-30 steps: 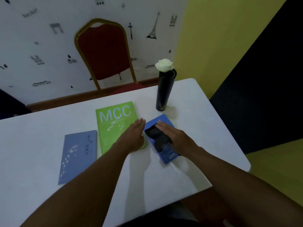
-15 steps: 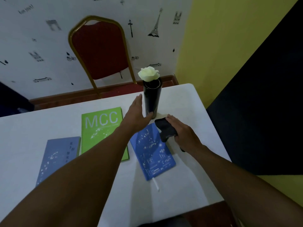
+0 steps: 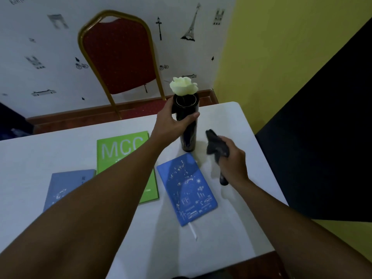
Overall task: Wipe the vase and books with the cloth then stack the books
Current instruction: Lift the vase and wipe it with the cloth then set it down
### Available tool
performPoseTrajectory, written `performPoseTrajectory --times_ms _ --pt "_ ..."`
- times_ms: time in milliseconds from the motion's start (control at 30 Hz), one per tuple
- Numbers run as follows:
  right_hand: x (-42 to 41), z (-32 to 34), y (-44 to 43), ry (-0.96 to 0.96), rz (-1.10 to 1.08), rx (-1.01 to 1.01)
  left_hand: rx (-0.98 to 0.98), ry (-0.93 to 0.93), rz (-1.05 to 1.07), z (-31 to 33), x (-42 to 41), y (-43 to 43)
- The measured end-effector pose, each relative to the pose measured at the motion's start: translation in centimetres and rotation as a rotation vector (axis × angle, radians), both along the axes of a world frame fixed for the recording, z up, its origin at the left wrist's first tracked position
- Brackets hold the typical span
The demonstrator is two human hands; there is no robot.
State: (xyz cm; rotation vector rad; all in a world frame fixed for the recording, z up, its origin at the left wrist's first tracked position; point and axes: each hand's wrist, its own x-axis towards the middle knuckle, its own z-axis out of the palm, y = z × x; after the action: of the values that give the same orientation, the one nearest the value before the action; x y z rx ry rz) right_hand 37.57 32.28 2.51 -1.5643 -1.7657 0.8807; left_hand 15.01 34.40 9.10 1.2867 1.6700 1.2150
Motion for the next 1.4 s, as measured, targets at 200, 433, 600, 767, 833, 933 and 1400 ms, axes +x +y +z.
performPoseTrajectory --times_ms 200,433,600,767,833,933,1400 --pt "-5.1 4.9 1.1 0.268 -0.172 0.026 -0.057 -0.282 -0.027 1.3 -2.6 -1.3" --pt "-10.4 6.4 -1.0 0.292 0.244 0.289 -0.123 -0.587 -0.087 2.7 -3.2 -1.9" --pt "-8.1 -0.2 -6.7 -0.027 0.571 0.446 -0.137 -0.652 -0.051 3.3 -4.0 -1.8" --pt "-7.6 -1.2 -7.9 0.023 0.537 0.417 -0.16 -0.623 -0.118 2.9 -3.9 -2.1" --pt "-8.6 1.0 -6.0 0.117 0.381 0.383 -0.179 -0.557 -0.198 3.3 -3.4 -2.1" --pt "-9.7 4.2 -2.3 0.225 0.127 0.357 -0.206 -0.573 -0.281 3.1 -2.5 -2.0" --pt "-4.1 -3.5 -8.2 0.027 0.618 0.438 -0.158 -0.597 -0.207 3.5 -2.3 -0.1"
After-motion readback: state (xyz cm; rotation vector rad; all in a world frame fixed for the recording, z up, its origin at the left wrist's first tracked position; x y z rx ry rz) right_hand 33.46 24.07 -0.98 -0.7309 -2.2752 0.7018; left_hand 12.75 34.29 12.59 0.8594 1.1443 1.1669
